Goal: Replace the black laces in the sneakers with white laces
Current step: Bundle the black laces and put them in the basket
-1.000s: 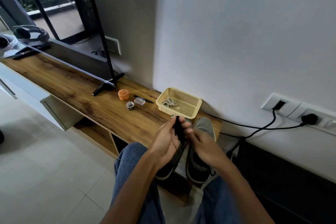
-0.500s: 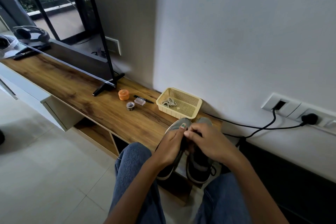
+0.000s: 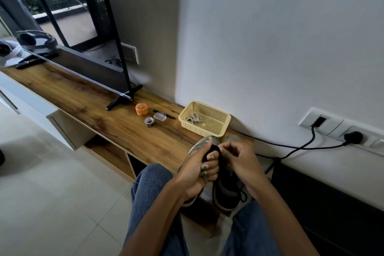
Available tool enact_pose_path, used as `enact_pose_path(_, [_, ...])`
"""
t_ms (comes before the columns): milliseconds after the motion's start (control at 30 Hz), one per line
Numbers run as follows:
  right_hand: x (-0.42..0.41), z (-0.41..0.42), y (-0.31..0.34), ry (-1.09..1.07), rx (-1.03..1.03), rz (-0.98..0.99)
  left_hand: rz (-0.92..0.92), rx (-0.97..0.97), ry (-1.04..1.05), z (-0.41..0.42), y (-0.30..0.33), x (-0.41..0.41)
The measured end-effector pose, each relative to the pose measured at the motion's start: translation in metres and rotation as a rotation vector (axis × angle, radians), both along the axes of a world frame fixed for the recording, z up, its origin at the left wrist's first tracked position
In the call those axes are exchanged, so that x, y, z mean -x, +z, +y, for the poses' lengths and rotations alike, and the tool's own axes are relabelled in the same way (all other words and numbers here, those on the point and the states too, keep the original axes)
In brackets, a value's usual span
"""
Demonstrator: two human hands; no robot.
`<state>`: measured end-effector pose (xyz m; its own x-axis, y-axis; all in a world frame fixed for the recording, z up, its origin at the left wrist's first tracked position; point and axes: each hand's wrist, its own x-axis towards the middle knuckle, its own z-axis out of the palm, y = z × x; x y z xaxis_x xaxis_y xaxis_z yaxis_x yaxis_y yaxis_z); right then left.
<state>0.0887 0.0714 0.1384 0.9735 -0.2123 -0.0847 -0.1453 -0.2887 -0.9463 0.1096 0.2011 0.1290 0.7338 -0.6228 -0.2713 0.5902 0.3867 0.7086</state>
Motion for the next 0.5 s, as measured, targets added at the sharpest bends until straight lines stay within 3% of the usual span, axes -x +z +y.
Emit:
enact_pose_path(400, [0.013, 0.002, 0.005, 0.112, -0.279, 0.127, 0.007, -0.018, 0.084, 0.007, -0.002, -0.009])
enact_pose_path(500, [0.011, 0.0, 0.004, 0.17, -0.221, 0.112, 0.006, -0.048, 0.068, 0.008, -0.001, -0.009])
